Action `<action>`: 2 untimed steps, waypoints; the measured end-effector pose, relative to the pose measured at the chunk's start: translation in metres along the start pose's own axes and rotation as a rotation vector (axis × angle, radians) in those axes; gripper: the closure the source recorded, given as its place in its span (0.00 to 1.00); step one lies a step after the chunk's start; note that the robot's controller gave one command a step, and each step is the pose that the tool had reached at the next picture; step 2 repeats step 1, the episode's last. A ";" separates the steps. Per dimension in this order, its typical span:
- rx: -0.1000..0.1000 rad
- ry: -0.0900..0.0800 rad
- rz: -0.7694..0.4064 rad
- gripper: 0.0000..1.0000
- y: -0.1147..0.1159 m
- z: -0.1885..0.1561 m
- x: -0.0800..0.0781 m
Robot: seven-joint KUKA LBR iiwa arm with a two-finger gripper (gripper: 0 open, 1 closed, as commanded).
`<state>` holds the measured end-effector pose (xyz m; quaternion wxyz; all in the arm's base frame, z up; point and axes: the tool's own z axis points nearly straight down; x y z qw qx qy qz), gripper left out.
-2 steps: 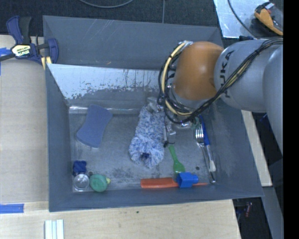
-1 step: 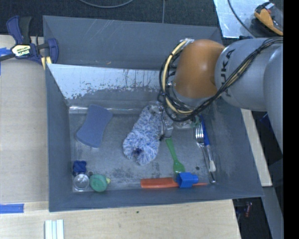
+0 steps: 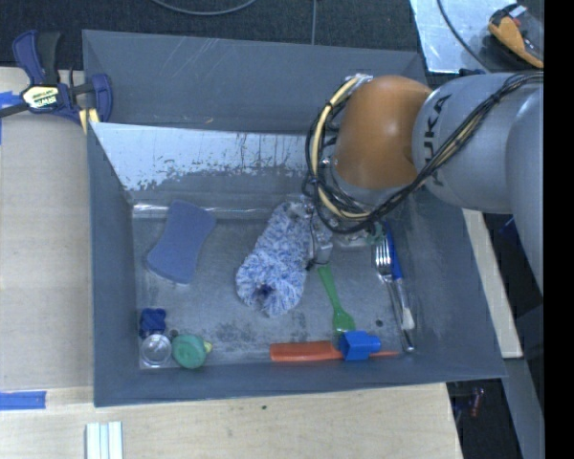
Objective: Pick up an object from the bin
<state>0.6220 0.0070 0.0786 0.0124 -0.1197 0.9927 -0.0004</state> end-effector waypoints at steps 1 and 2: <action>0.000 -0.001 0.000 1.00 0.000 -0.017 0.000; 0.000 -0.001 0.000 1.00 0.000 -0.017 0.000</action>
Offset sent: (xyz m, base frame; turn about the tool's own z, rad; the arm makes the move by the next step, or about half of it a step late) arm 0.0001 0.0001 0.1029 0.0001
